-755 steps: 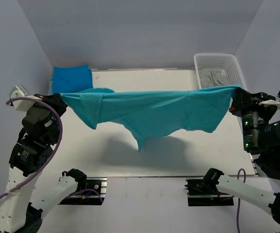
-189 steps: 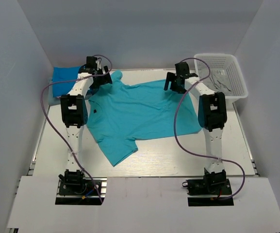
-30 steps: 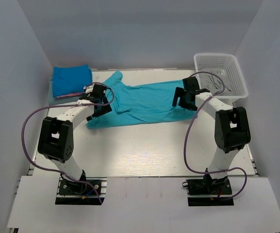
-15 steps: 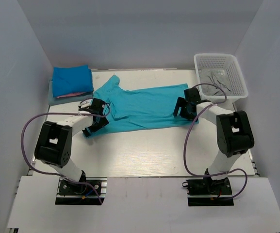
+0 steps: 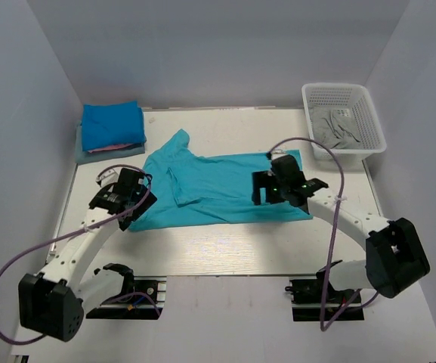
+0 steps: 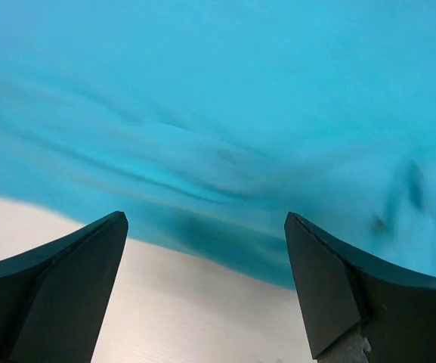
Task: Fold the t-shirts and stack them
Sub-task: Fold the flattened tshirt in 1/3 of the way
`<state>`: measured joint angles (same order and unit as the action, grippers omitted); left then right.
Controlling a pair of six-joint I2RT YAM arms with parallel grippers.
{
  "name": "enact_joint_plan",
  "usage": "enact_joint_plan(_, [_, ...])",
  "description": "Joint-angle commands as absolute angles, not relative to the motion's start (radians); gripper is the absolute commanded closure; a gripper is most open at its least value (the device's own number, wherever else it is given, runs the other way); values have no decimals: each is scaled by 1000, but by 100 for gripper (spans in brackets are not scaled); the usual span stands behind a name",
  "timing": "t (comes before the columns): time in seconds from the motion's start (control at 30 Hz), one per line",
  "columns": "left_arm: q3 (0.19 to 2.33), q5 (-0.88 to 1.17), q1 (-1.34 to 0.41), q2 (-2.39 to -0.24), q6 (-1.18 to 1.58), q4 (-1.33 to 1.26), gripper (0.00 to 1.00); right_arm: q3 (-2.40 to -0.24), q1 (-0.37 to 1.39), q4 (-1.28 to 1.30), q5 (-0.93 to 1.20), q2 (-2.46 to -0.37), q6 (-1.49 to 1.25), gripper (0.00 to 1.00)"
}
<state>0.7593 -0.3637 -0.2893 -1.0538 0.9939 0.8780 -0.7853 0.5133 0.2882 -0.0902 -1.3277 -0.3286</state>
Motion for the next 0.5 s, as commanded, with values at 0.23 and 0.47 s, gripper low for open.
enact_joint_plan(0.23, [772,-304,-269,-1052,1123,715,1,-1165,900,146,37,-1624,173,10])
enact_joint_plan(0.47, [793,-291,-268,-1137,1199,660,1,-1318,994,146,-71,-1788,430,10])
